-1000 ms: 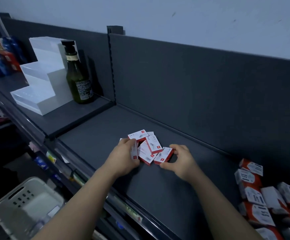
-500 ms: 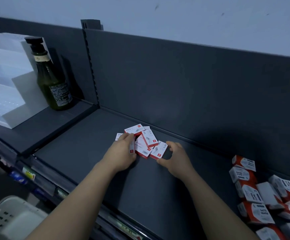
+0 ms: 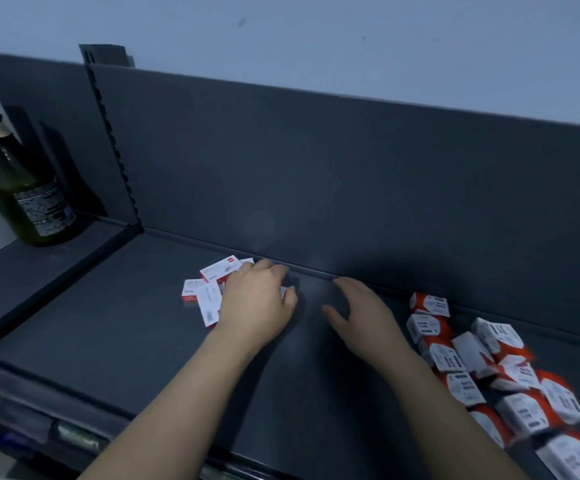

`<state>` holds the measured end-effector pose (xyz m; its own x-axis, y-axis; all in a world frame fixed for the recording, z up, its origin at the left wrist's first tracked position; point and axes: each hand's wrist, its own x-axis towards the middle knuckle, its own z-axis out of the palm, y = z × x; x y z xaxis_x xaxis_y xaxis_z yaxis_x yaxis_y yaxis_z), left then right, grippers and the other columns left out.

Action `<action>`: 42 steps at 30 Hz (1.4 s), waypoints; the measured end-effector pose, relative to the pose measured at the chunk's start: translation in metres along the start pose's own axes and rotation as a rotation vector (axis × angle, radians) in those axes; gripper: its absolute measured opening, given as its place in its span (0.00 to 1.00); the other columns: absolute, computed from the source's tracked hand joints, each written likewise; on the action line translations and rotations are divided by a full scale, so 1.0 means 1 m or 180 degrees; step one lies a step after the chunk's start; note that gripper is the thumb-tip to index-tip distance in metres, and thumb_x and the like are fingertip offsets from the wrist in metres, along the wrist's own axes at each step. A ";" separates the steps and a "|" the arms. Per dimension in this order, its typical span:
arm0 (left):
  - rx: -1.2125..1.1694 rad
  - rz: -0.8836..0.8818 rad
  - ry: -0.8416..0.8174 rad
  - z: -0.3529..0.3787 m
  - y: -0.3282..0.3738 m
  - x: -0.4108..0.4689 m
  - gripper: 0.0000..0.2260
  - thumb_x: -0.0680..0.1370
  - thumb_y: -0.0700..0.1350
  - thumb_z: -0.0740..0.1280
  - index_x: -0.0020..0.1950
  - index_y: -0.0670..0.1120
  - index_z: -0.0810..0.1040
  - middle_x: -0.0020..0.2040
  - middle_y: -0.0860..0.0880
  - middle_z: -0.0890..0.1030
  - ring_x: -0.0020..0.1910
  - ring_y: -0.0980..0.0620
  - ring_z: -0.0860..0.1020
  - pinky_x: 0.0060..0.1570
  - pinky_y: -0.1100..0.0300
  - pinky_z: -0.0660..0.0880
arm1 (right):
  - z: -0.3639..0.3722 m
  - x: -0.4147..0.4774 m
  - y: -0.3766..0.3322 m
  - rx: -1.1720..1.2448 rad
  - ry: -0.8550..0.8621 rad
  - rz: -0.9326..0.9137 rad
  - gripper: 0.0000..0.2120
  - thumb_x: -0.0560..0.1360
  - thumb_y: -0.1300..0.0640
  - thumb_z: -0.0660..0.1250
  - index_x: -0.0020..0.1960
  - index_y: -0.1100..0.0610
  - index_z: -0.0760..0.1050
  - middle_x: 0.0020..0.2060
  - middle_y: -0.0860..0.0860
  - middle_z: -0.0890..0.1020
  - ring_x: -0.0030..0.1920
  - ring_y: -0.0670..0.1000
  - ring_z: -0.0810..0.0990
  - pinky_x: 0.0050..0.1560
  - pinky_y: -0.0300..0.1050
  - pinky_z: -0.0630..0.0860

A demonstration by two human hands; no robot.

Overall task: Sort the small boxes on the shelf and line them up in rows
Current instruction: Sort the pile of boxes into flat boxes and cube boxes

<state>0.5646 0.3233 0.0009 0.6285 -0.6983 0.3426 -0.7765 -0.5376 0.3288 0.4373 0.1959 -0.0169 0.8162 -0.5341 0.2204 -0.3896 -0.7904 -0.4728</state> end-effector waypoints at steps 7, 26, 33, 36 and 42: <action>-0.0361 0.0870 -0.0337 0.008 0.058 -0.012 0.14 0.77 0.52 0.62 0.58 0.48 0.79 0.55 0.50 0.80 0.54 0.47 0.76 0.55 0.52 0.73 | -0.048 -0.069 0.017 -0.0368 0.0477 0.0782 0.24 0.77 0.50 0.64 0.71 0.56 0.67 0.68 0.51 0.72 0.67 0.49 0.70 0.64 0.36 0.61; -0.0895 0.2540 -0.1063 0.043 0.316 -0.109 0.17 0.78 0.53 0.60 0.64 0.51 0.75 0.58 0.50 0.79 0.57 0.47 0.75 0.55 0.53 0.73 | -0.191 -0.312 0.118 -0.0807 0.1272 0.2394 0.26 0.78 0.51 0.63 0.73 0.58 0.64 0.71 0.52 0.68 0.70 0.50 0.67 0.67 0.39 0.62; -0.1057 0.2686 -0.1179 0.067 0.445 -0.163 0.18 0.79 0.54 0.59 0.68 0.51 0.72 0.60 0.52 0.78 0.58 0.50 0.74 0.57 0.53 0.73 | -0.263 -0.408 0.189 -0.0941 0.1366 0.2617 0.26 0.77 0.51 0.64 0.72 0.58 0.65 0.71 0.52 0.69 0.70 0.50 0.66 0.67 0.37 0.59; -0.1110 0.2685 -0.1272 0.079 0.496 -0.183 0.18 0.79 0.54 0.60 0.67 0.51 0.73 0.59 0.52 0.78 0.57 0.50 0.75 0.56 0.53 0.74 | -0.290 -0.443 0.222 -0.1023 0.1395 0.2708 0.26 0.77 0.51 0.65 0.72 0.58 0.66 0.70 0.52 0.69 0.70 0.50 0.66 0.68 0.38 0.60; -0.1042 0.2667 -0.1422 0.105 0.568 -0.209 0.13 0.77 0.53 0.61 0.56 0.46 0.78 0.51 0.50 0.80 0.50 0.49 0.76 0.50 0.50 0.75 | -0.326 -0.491 0.272 -0.0955 0.1452 0.2838 0.25 0.76 0.52 0.65 0.71 0.59 0.67 0.69 0.53 0.71 0.69 0.51 0.68 0.68 0.38 0.60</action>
<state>-0.0128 0.1141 0.0238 -0.2419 -0.9414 0.2349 -0.8678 0.3182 0.3817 -0.2085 0.1454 0.0240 -0.0335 -0.9734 0.2266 -0.9123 -0.0628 -0.4047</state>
